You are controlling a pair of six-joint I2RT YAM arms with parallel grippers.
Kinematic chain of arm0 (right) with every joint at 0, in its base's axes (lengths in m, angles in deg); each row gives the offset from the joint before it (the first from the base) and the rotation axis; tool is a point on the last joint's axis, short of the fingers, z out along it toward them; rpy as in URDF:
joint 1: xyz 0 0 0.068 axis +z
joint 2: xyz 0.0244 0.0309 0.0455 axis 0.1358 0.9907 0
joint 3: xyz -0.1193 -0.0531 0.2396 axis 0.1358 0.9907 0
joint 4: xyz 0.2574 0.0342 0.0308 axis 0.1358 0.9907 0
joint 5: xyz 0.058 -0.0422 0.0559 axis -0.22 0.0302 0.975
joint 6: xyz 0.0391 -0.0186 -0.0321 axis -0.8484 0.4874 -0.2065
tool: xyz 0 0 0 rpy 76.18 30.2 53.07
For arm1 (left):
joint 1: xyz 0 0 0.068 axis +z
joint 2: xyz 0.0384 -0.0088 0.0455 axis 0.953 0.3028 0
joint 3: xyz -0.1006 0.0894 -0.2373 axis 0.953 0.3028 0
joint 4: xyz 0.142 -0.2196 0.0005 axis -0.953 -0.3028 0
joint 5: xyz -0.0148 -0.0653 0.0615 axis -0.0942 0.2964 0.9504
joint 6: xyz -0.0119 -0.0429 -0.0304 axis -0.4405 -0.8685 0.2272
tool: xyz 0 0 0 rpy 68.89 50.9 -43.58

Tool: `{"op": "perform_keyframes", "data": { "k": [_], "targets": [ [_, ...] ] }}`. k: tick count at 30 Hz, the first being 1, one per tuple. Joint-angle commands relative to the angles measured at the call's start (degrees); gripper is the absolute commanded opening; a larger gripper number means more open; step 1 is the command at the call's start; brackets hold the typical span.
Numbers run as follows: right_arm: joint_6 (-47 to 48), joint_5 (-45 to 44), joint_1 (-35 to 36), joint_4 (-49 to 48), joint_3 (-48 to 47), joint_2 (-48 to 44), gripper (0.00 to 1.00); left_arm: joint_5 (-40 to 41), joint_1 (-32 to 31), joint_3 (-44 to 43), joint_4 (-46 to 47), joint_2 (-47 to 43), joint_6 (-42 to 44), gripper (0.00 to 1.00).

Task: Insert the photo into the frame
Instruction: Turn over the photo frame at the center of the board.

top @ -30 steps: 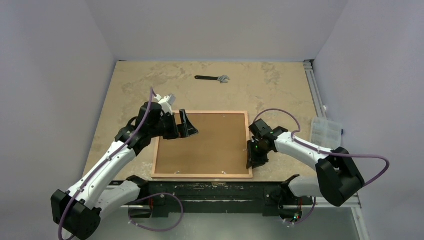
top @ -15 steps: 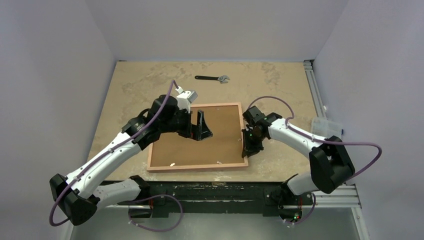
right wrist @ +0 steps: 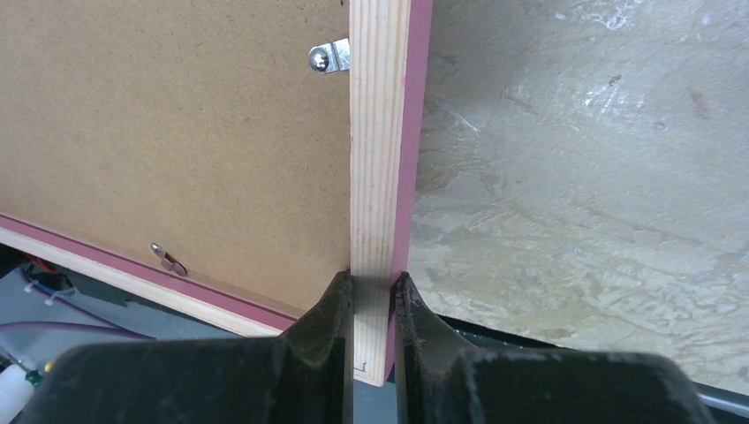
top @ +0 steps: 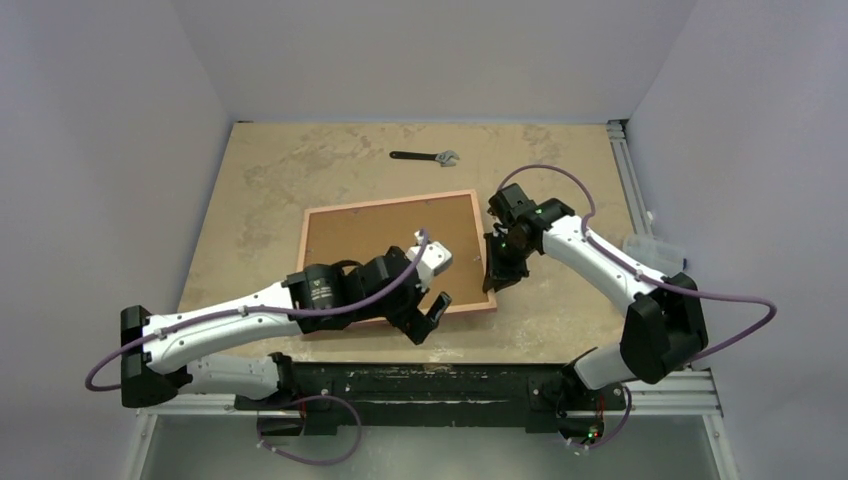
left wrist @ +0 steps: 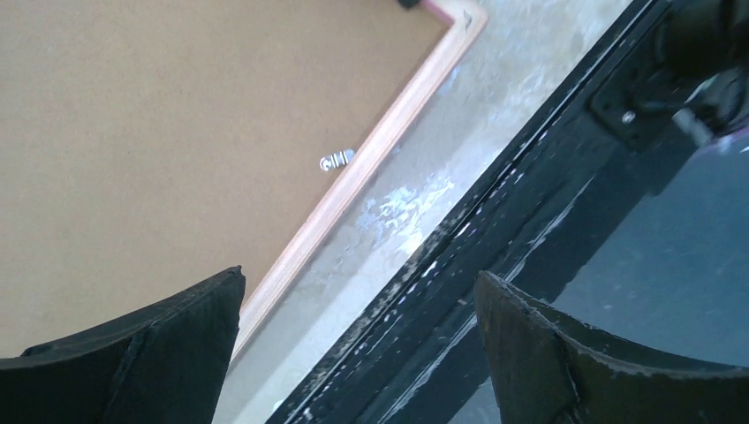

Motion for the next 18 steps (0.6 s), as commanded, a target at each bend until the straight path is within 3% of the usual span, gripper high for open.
{"op": "perform_keyframes", "data": {
  "k": [1,9,18],
  "targets": [
    [1.8,6.6,-0.8,2.5,-5.9,-1.6,0.0,16.5,-7.8,-2.4,-4.3,1.4,3.5,0.98],
    [1.9,10.1,-1.1,4.8,-7.7,-3.7,0.0,36.9,-20.0,-8.1,-11.9,14.2,1.2,0.97],
    [2.0,11.9,-1.3,7.5,-9.8,-6.3,0.0,46.7,-24.0,-13.1,-18.2,28.2,-2.0,0.95]
  ]
}}
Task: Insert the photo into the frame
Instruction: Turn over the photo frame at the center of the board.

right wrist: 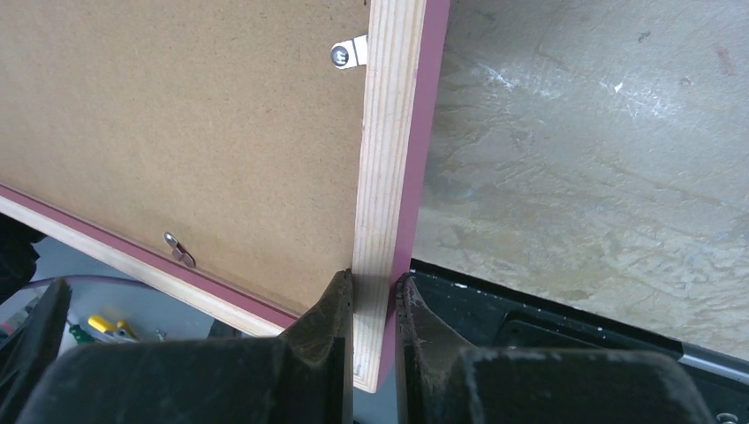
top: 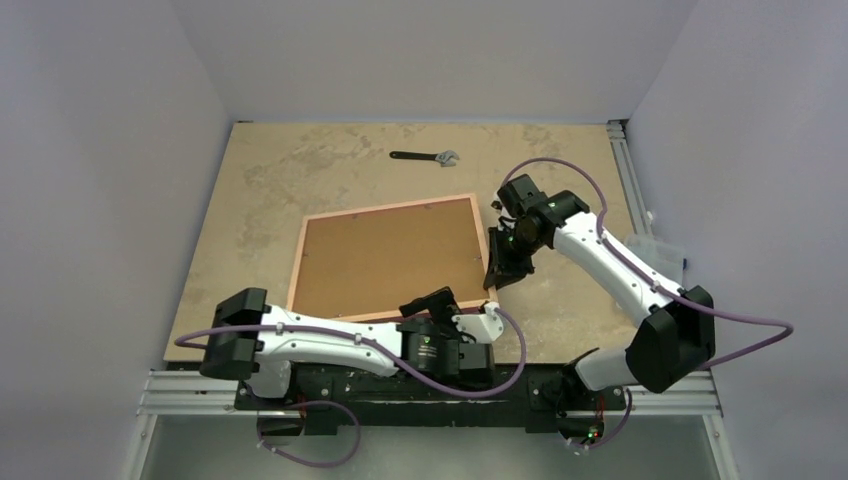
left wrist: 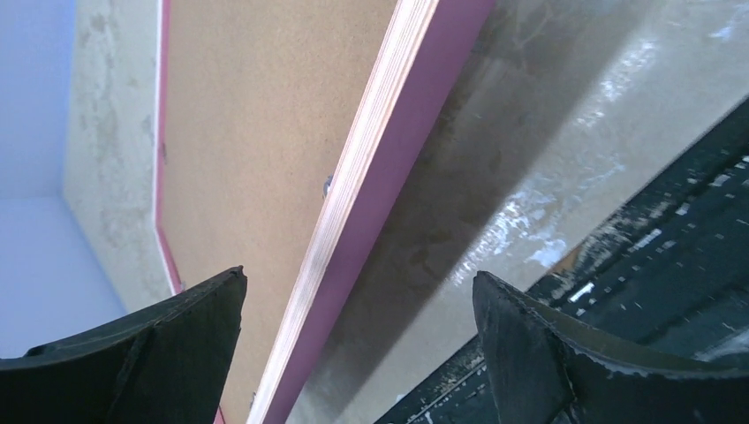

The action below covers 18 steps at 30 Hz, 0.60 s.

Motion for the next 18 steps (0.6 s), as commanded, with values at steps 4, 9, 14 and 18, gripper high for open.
{"op": "perform_keyframes", "data": {
  "k": [4,9,14,18],
  "targets": [
    [1.1,8.6,-0.2,1.0,-4.9,-4.8,0.0,13.3,-0.5,-3.6,-7.4,6.5,-5.2,0.93],
    [0.9,9.6,-0.2,1.5,-5.0,-5.8,0.0,18.5,-0.1,-5.2,-11.6,10.1,-9.3,0.77],
    [0.9,10.6,-0.2,1.0,-3.9,-6.6,0.0,20.1,2.1,-5.8,-13.9,11.5,-11.0,0.63],
    [0.6,11.1,-0.2,0.4,-3.1,-7.2,0.0,21.0,2.7,-5.8,-14.7,11.2,-11.8,0.54]
  ]
}}
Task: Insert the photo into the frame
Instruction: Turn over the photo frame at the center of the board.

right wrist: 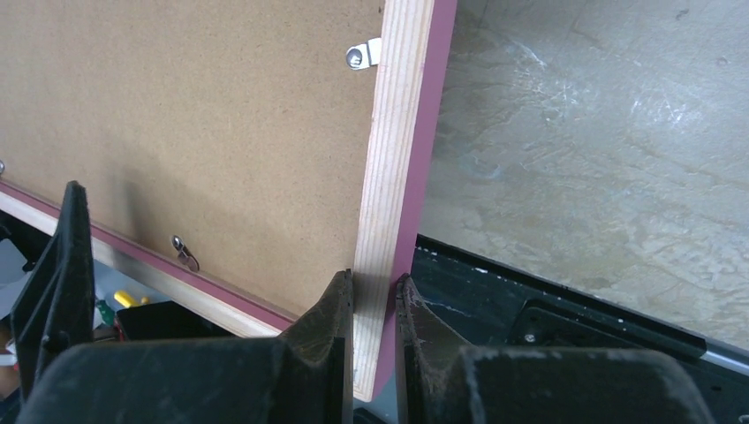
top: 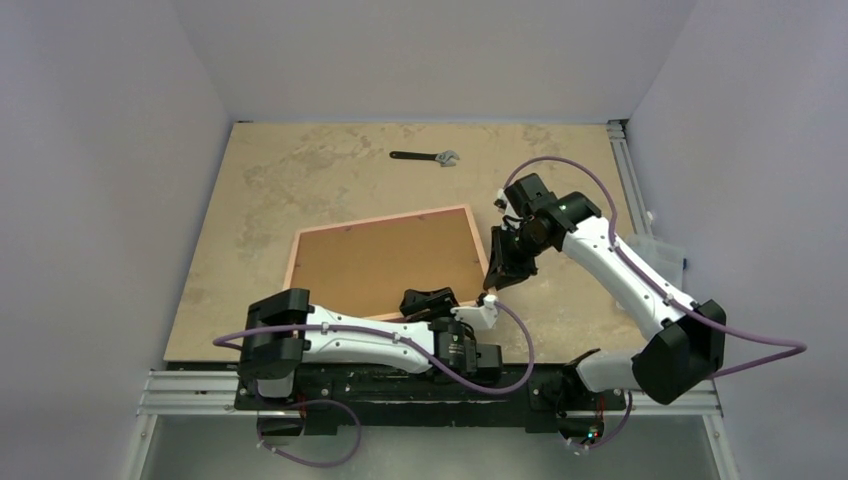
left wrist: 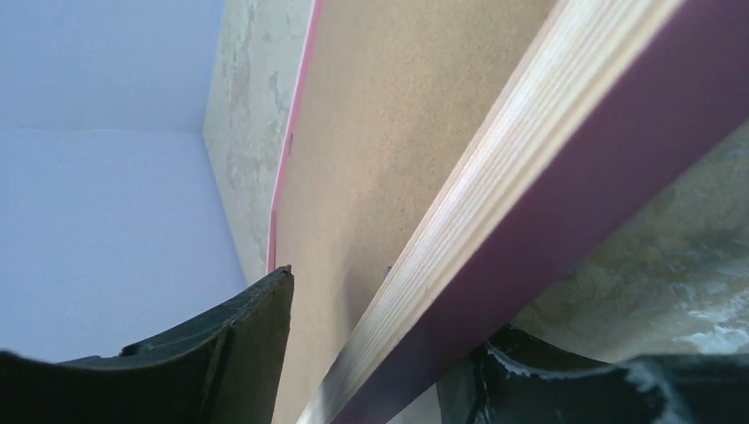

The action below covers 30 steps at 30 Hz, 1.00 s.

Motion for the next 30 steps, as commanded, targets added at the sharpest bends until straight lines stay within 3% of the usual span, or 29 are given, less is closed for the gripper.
{"op": "perform_keyframes", "data": {
  "k": [1,7,12,16,19,21,30],
  "targets": [
    [0.7,8.0,0.1,-2.3,-2.0,-3.4,0.0,5.4,0.9,-2.3,-3.6,-0.3,-3.3,0.5],
    [0.9,10.6,0.1,-4.6,-2.3,-3.8,0.02,7.5,0.7,-3.3,-8.3,-0.1,-6.7,0.24],
    [1.1,10.9,0.1,-9.2,-2.8,-5.6,0.12,7.9,0.3,-3.9,-12.2,-1.0,-10.1,0.12],
    [0.1,8.9,0.0,-13.9,-3.9,-8.4,0.5,6.7,-0.3,-3.7,-13.9,-3.2,-12.5,0.07],
    [0.1,6.6,0.1,-15.5,-5.6,-9.9,0.7,6.0,-0.6,-3.5,-14.4,-4.9,-13.1,0.04],
    [0.4,5.9,0.1,-16.2,-6.6,-10.7,0.77,6.1,-0.8,-3.9,-15.9,-5.8,-14.7,0.02],
    [3.4,0.7,0.0,-19.8,-8.7,-13.8,0.81,6.9,-1.8,-7.7,-25.0,-9.7,-20.5,0.0]
  ]
}}
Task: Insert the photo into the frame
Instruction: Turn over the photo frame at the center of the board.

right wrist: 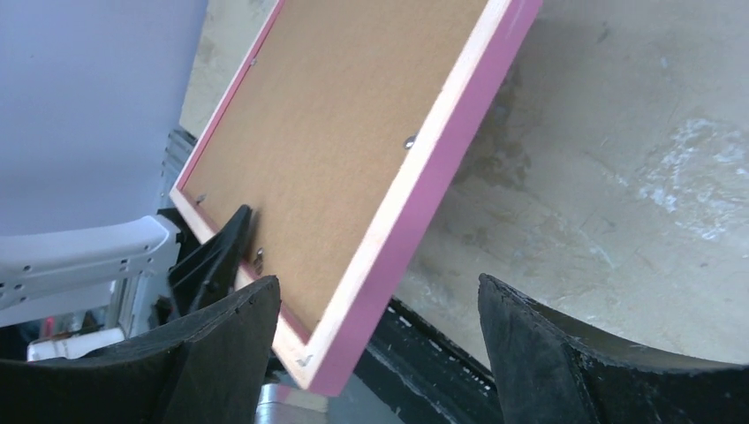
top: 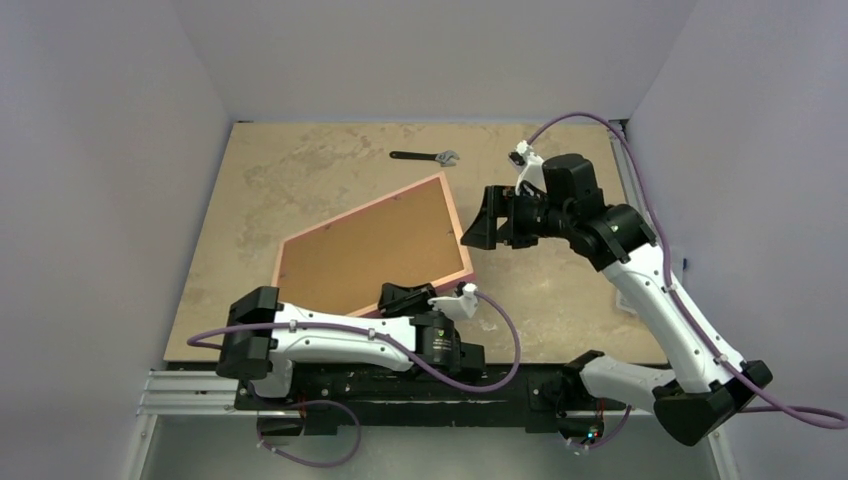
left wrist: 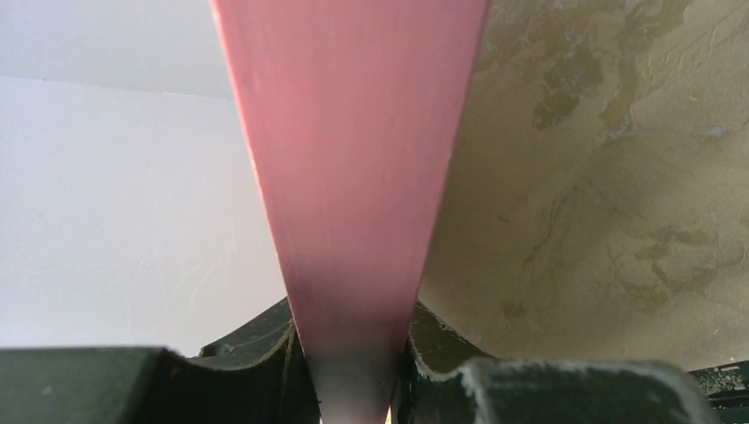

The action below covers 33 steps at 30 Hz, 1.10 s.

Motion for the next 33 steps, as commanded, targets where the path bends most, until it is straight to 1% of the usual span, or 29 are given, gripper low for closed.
{"op": "perform_keyframes", "data": {
  "k": [1,5,8,11,13,17,21,23,28,33],
  "targets": [
    [3.0,-5.2,0.0,-5.5,-2.2,-3.0,0.81,3.0,-1.1,-5.2,-4.9,-5.6,-8.9,0.0],
    [4.9,-8.7,0.0,-16.9,3.2,-10.7,0.81,2.0,-1.7,-6.6,-5.8,-10.4,-8.5,0.0],
    [7.2,-9.3,0.0,-26.0,7.8,-15.8,0.81,0.5,-2.0,-7.5,-4.5,-14.1,-6.3,0.0],
    [10.4,-7.5,0.0,-33.1,11.4,-19.5,0.81,-1.9,-2.1,-7.5,-1.0,-18.7,-1.8,0.0],
    [13.1,-5.6,0.0,-35.4,12.1,-20.7,0.81,-3.8,-2.2,-7.2,1.9,-21.9,0.8,0.0],
    [17.1,0.2,0.0,-35.8,11.1,-20.4,0.81,-7.1,-2.2,-5.2,9.1,-29.6,5.4,0.0],
    [18.0,5.2,0.0,-32.5,8.4,-17.6,0.8,-10.6,-2.1,-1.5,19.4,-37.4,10.8,0.0],
    [18.2,8.2,0.0,-30.2,7.1,-15.7,0.8,-11.5,-2.1,-0.6,22.3,-40.4,11.8,0.0],
    [18.1,13.3,0.0,-28.2,5.9,-13.3,0.79,-12.6,-2.1,-0.6,25.1,-45.2,11.7,0.0],
    [16.3,14.3,0.0,-28.8,7.7,-13.0,0.79,-12.8,-1.9,0.8,29.0,-48.2,10.5,0.0]
  ]
}}
